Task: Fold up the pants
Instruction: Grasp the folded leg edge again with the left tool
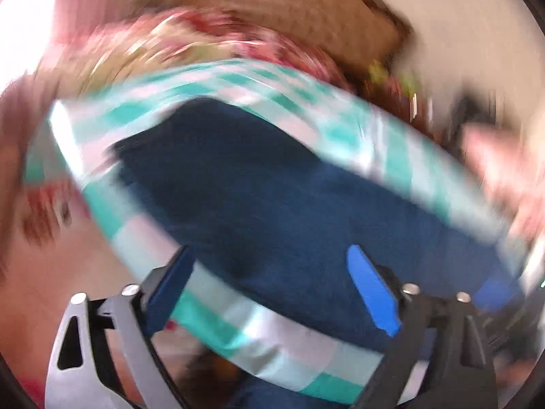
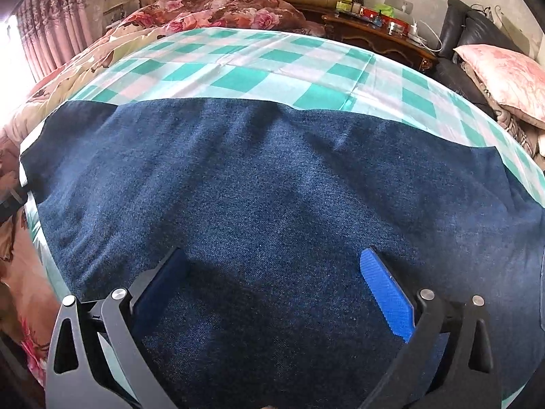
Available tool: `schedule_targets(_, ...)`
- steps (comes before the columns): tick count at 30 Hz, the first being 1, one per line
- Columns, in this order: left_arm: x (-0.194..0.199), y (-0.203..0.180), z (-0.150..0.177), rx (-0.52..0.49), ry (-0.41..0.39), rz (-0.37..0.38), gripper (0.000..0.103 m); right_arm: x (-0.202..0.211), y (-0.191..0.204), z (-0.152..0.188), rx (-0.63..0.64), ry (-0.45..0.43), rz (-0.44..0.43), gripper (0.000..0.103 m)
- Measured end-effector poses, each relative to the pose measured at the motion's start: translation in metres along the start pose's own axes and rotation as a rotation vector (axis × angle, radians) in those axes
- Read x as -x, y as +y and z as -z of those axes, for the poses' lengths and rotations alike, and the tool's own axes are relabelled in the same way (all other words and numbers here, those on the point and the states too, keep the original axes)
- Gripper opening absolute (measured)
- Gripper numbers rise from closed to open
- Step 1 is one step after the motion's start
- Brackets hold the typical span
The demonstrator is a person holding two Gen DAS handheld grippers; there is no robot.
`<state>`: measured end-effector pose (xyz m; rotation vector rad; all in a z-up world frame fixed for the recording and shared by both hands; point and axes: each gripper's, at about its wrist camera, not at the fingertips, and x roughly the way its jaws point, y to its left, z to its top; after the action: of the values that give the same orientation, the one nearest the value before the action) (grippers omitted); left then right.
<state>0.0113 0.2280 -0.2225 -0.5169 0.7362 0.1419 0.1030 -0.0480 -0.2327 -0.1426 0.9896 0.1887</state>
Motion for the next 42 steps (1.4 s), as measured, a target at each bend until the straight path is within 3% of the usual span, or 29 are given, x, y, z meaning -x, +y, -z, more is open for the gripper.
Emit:
schedule_targets(1,0.006,0.029,-0.008,0.132,-0.015,0.063,0.076,0.0,0.0,0.0,0.001,-0.001,0.0,0.099)
schedule_targets(3,0.005,0.066,-0.016,0.259,0.009,0.105,0.055,0.0,0.0,0.0,0.002,-0.004,0.0,0.099)
schedule_targets(6,0.001,0.103,-0.023,0.418,0.035,0.197,0.052,0.0,0.0,0.0,0.005,-0.001,-0.003,0.099)
schedule_targets(10,-0.008,0.119,-0.034,0.508,0.076,0.26,0.05,0.0,0.0,0.0,0.005,-0.001,-0.003,0.099)
schedule_targets(14,-0.019,0.138,-0.035,0.628,0.124,0.274,0.026,0.0,0.0,0.0,0.007,0.005,-0.004,0.099)
schedule_targets(19,-0.021,0.149,-0.04,0.659,0.116,0.289,0.026,-0.001,0.0,-0.001,0.007,0.006,-0.004,0.099)
schedule_targets(23,-0.025,0.149,-0.044,0.638,0.112,0.283,0.025,-0.001,0.0,-0.001,0.007,0.01,-0.005,0.099)
schedule_targets(24,-0.025,0.149,-0.045,0.632,0.115,0.278,0.019,-0.001,0.0,-0.001,0.007,0.012,-0.005,0.099)
schedule_targets(29,-0.02,0.143,-0.048,0.545,0.092,0.257,0.013,-0.002,0.0,-0.004,0.008,0.029,-0.005,0.099)
schedule_targets(33,0.004,0.108,-0.059,0.319,0.004,0.181,0.012,0.004,0.007,-0.021,0.002,0.074,-0.01,0.091)
schedule_targets(38,0.02,0.071,-0.063,0.126,-0.068,0.096,0.011,0.015,0.069,-0.085,0.004,0.109,-0.314,0.091)
schedule_targets(40,0.019,0.069,-0.062,0.123,-0.063,0.09,0.011,0.006,0.109,-0.114,0.01,0.166,-0.463,0.091)
schedule_targets(42,0.017,0.076,-0.062,0.167,-0.056,0.106,0.011,-0.009,0.146,-0.133,0.033,0.228,-0.55,0.087)
